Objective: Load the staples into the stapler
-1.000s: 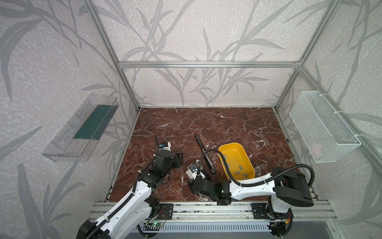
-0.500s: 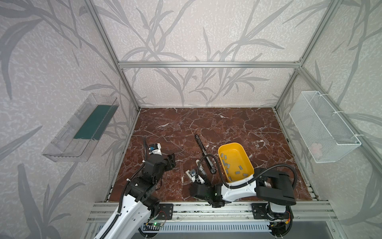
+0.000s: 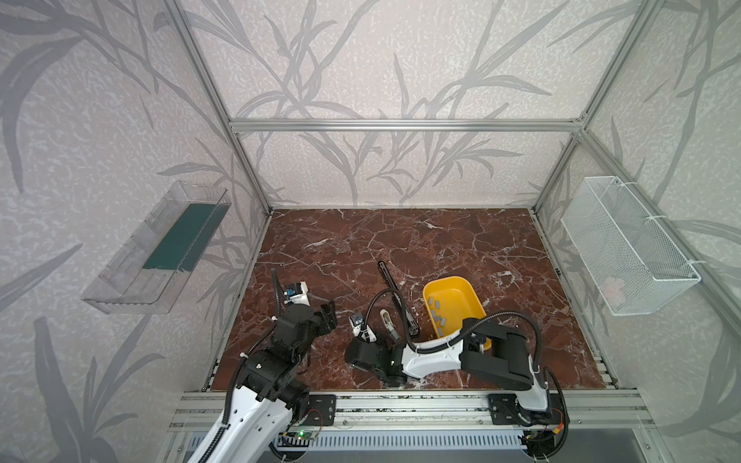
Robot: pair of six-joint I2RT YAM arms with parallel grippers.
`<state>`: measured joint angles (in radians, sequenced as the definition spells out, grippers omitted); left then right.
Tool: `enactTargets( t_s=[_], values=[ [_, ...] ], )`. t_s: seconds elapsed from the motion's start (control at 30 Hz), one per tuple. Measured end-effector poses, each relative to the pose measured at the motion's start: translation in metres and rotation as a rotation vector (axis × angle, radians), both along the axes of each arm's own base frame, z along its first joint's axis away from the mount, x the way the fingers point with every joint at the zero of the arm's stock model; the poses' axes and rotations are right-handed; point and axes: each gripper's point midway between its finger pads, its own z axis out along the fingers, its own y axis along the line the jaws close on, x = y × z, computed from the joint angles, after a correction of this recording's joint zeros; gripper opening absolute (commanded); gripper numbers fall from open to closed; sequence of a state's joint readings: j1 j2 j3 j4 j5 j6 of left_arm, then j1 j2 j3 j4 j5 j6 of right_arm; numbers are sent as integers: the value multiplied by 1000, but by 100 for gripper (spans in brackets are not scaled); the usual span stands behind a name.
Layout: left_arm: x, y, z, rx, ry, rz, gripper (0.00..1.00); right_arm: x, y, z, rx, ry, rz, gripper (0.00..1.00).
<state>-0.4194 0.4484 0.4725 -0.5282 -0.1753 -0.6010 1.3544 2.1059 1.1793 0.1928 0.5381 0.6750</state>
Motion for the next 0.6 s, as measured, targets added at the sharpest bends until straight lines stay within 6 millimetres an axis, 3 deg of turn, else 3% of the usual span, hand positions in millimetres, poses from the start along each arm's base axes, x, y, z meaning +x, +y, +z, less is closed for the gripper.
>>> enactTargets(
  t_s=[0.13,0.33,0.43,0.6],
  values=[
    [0,2,-2,9,7,10,74,8,18,1,29,11,-13,40],
    [-2,3,-4,15,19,9,74,6,25,4,36,29,12,56],
    [-3,1,-4,12,20,-4,74,-1,15,7,18,36,36,60],
    [-4,-11,-1,-25,20,-66,74,-19,-23,21,-39,29,85,64]
  ],
)
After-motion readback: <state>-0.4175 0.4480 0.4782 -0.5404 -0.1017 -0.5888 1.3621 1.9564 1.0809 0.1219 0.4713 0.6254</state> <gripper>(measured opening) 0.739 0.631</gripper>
